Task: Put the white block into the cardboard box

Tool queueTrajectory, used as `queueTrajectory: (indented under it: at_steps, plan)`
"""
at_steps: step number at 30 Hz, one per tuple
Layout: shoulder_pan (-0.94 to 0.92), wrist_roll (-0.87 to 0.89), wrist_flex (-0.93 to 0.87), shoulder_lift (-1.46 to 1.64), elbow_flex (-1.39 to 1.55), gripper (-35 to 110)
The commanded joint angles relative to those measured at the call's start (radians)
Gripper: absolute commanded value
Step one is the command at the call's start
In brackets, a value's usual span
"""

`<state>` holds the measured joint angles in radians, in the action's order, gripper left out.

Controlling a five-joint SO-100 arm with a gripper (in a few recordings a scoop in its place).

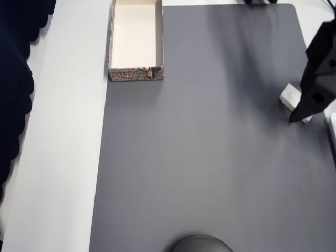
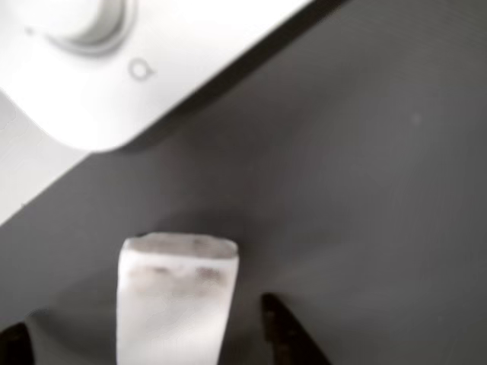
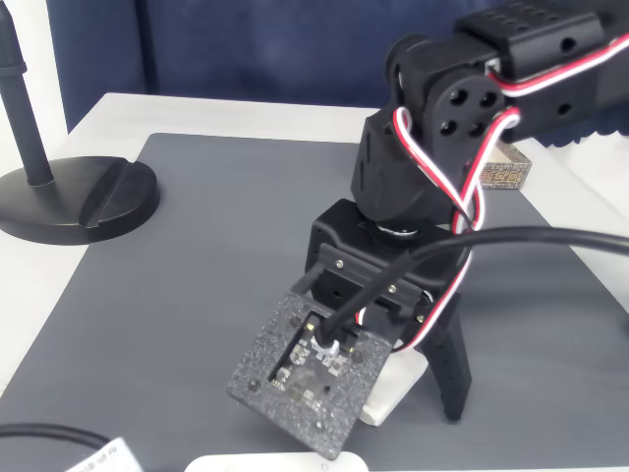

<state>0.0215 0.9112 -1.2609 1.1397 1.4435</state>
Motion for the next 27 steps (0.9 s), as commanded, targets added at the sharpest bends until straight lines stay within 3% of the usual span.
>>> queueTrajectory:
  at_steps: [1,27]
  plan:
    - [0.008,-0.023,-0.038,0.009,-0.048,34]
    - [0.008,-0.058,-0.072,0.011,-0.037,22]
